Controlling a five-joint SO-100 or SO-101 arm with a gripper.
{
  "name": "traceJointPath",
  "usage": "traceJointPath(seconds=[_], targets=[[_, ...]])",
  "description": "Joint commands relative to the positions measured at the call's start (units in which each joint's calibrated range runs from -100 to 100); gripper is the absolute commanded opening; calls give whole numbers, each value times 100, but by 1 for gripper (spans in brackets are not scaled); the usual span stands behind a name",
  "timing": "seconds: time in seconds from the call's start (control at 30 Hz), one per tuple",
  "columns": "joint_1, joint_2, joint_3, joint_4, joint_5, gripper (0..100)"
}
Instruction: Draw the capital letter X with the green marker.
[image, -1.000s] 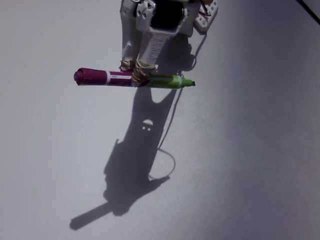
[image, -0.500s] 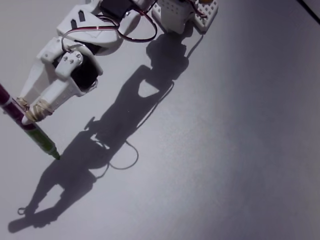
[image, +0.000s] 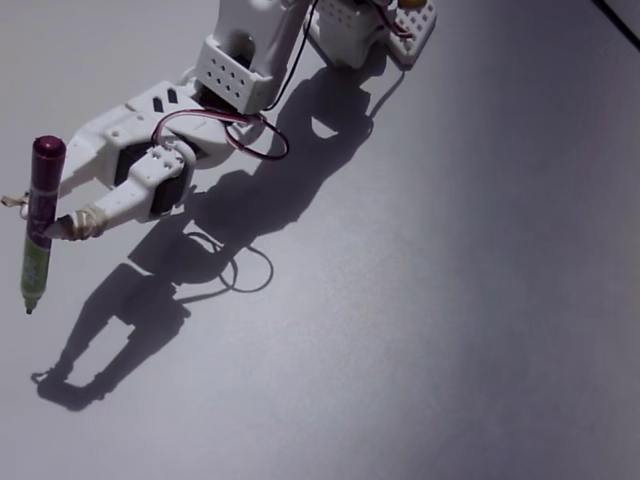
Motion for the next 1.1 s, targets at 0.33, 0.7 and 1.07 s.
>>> traceJointPath(seconds=[0.33,0.7,1.07], targets=[[-420,971,-115,-103,-147,0],[-496,1290,20,44,-161,0],[-830,1242,864,-406,-147,0]])
